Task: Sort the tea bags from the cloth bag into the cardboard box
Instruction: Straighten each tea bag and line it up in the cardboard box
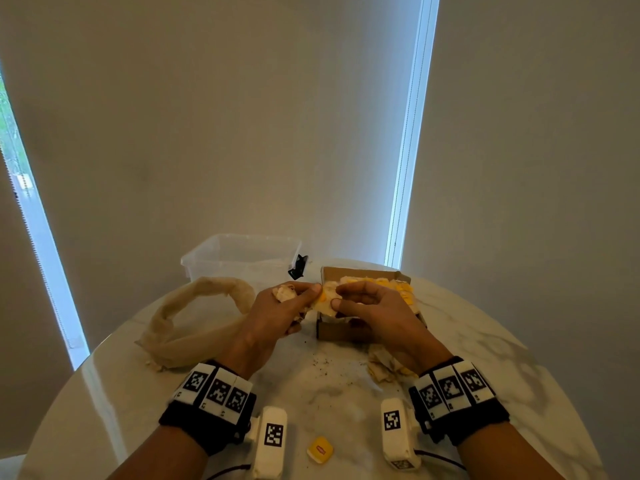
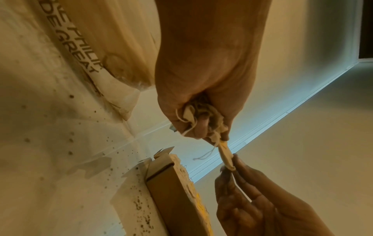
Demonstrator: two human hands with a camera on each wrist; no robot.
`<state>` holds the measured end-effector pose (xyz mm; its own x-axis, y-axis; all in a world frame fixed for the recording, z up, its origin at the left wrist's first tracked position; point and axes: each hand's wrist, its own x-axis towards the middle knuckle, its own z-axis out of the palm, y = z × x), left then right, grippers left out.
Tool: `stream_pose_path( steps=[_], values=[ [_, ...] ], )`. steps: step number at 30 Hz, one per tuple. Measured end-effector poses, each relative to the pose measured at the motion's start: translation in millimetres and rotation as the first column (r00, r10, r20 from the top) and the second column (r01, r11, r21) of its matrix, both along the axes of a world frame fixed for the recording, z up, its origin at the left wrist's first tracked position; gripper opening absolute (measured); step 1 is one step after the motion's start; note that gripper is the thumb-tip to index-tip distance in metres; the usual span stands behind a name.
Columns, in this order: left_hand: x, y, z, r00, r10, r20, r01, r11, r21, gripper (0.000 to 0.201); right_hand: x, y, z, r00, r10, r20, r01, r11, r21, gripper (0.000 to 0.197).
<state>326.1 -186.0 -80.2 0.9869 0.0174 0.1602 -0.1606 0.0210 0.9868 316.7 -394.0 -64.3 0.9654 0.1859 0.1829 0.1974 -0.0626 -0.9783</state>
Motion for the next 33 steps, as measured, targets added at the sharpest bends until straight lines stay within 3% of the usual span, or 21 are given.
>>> stream_pose_path(
  steps=[6, 12, 20, 26, 33],
  values=[
    [-5.8, -1.3, 1.9, 0.997, -0.077, 0.008, 0.076, 0.993, 0.085, 0.029, -0.4, 3.5, -1.4, 0.999, 0.041, -0.005, -0.041, 0.997, -0.06, 0.039],
    [-6.1, -3.5, 2.5, 0.995, -0.099, -0.017, 0.1, 0.993, 0.067, 0.037, 3.3, 0.7, -4.1, 0.995, -0.076, 0.06, 0.075, 0.997, 0.018, 0.038],
    [-2.5, 0.5, 4.2, 1.0, -0.029, 0.0, 0.029, 0.999, 0.035, 0.028, 2.0, 2.0, -2.7, 1.0, -0.008, 0.004, 0.009, 0.999, -0.054, 0.038],
    [-7.9, -1.7, 6.2, 0.991, -0.128, -0.043, 0.132, 0.986, 0.104, 0.02, -0.7, -1.4, -3.3, 0.995, -0.029, 0.099, 0.038, 0.996, -0.086, 0.032],
    [-8.0, -3.7, 9.1, 0.996, -0.087, 0.013, 0.085, 0.988, 0.129, 0.021, 2.4, -1.2, -4.0, 0.992, -0.06, 0.106, 0.068, 0.995, -0.067, 0.032]
  ],
)
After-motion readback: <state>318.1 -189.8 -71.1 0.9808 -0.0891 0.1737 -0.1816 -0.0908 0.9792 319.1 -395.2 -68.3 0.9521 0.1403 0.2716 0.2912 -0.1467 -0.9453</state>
